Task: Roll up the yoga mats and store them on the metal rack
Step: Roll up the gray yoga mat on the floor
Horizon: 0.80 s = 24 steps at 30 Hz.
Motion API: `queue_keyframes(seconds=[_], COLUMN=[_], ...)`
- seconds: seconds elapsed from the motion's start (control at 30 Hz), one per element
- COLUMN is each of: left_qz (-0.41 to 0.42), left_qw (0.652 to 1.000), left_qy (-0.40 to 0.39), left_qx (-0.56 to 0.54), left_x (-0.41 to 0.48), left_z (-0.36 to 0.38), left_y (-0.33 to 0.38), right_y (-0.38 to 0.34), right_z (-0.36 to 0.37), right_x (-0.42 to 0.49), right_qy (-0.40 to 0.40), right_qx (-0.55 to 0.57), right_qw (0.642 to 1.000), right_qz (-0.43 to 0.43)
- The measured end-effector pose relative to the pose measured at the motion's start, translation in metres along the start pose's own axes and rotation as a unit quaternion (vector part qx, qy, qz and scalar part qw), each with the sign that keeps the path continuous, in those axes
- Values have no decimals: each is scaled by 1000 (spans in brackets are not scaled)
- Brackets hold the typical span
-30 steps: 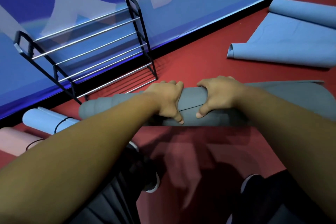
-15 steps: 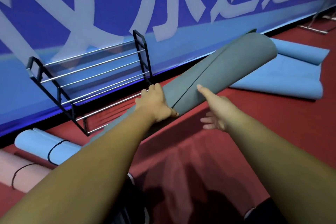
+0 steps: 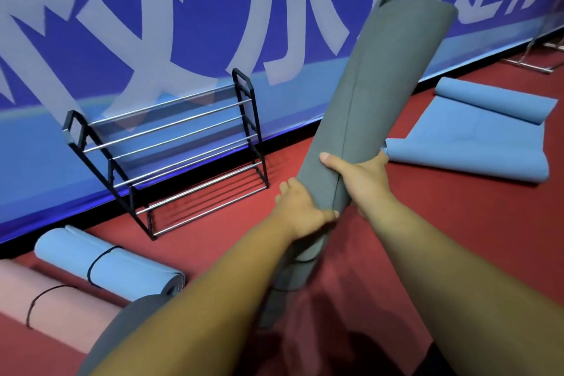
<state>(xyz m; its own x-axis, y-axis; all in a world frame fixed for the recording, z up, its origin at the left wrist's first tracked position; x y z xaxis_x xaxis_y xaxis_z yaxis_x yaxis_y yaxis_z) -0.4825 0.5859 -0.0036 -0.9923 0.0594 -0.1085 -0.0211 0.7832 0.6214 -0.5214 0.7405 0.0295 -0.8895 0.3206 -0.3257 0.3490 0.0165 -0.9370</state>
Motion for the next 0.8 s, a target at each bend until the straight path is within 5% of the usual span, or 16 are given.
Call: queue_keyframes(seconds=[0.1, 0.23, 0.37, 0.6, 0.8], left_qz=[5, -9, 2, -79, -113], left_qw=[983, 880, 814, 806, 843], left_qy=[8, 45, 69, 54, 10], left_qx=[-184, -472, -576, -584, -526], left_x=[1, -17, -49, -108, -141], left_z=[-24, -66, -103, -117, -159], left_y=[-3, 8, 20, 21, 24], right_y=[-1, 0, 12, 22, -43], right_z=[-1, 3, 8, 0, -29], right_x=[-6, -33, -68, -108, -151], right_qy=[-19, -54, -89, -167, -235], right_qx=[-57, -99, -108, -213, -58], right_qw=[996, 988, 984, 963, 970], right_qz=[-59, -106, -115, -21, 29])
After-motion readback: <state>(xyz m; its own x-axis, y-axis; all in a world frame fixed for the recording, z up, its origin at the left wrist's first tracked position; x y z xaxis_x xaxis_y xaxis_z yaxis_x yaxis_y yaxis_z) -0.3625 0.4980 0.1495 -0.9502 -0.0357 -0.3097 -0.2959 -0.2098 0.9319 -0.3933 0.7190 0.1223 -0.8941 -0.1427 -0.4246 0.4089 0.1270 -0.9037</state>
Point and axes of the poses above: each hand's wrist, its own x-axis towards the middle knuckle, its own z-axis out of the palm, y = z × x, the point moved 3 cm from there along x, towards the middle knuckle, and after that the axes turned 11 degrees about z, right-handed, at the moved point
